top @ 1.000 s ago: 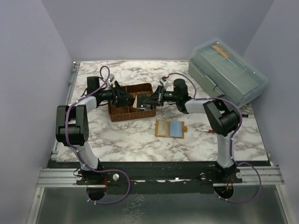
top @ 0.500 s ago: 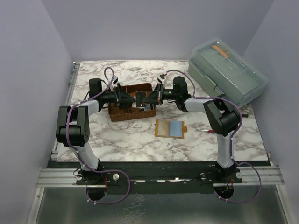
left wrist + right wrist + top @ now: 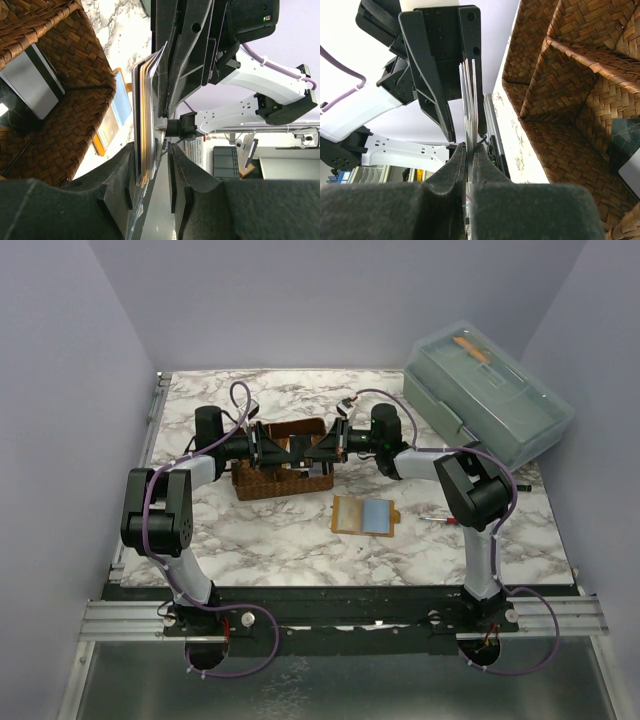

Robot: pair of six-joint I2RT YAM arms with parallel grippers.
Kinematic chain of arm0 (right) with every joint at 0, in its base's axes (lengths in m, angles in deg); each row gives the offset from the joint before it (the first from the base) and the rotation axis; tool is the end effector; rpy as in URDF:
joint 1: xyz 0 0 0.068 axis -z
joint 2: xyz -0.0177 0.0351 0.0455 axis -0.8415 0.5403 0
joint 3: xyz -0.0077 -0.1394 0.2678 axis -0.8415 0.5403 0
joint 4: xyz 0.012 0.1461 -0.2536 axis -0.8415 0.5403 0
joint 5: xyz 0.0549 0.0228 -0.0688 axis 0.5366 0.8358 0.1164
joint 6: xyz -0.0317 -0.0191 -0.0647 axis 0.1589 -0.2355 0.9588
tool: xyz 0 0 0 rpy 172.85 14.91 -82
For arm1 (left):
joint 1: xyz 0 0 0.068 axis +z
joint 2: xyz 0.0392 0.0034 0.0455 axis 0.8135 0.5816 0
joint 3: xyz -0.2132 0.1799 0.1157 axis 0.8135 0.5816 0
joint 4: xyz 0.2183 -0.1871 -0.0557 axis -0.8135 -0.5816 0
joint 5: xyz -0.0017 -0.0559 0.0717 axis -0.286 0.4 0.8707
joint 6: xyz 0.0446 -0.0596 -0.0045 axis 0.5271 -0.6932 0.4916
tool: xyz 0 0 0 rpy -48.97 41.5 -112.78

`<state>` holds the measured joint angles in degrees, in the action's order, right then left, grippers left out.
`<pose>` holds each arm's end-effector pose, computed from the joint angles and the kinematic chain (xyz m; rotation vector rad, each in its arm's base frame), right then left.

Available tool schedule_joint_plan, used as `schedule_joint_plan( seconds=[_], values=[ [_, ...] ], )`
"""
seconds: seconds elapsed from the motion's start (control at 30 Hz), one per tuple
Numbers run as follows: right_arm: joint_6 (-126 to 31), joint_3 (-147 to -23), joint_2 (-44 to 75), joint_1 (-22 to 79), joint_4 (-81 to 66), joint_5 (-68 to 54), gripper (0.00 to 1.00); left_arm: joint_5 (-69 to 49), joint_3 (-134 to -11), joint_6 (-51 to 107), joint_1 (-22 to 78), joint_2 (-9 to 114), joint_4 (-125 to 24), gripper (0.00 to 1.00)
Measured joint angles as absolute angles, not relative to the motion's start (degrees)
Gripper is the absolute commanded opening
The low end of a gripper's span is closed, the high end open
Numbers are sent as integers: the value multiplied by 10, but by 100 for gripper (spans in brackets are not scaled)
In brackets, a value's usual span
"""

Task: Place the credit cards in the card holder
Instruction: Place the credit card in the storage box.

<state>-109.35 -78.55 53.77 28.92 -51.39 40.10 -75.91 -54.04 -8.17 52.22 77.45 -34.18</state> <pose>0.4127 0.2813 0.1801 -0.1732 2.1213 1.9465 0.3857 -0.0754 0.1977 0.0634 2.1532 -1.8463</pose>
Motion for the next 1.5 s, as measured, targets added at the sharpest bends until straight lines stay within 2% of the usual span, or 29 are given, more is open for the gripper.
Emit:
schedule_joint_plan(
  seconds=[0.23,0.37,0.7,0.9,1.0,1.1,1.23,1.4,1.5],
  values=[
    [-1114,-778,541,300,-543,403,0,-764,-535,-83,522,773,-336,38],
    [-1120,-777,545,306,-549,407,0,-767,-534,-84,522,773,-332,31],
    [-1134,-777,548,308,-571,413,0,-769,-534,-95,522,773,-322,30],
    [-1139,-779,555,306,-580,415,0,-769,-534,-108,524,773,-311,22],
    [-1143,-782,558,305,-583,416,0,-769,-534,-112,525,774,-309,14],
    [-1144,-785,559,305,-583,416,0,-770,-534,-120,528,776,-302,14],
    [-1144,-786,560,304,-583,416,0,-770,-533,-127,532,778,-297,23],
    [-1143,-788,563,301,-583,417,0,-770,-532,-133,533,782,-290,24],
    [-1143,-791,566,298,-583,417,0,-770,-532,-135,533,782,-288,21]
  ],
)
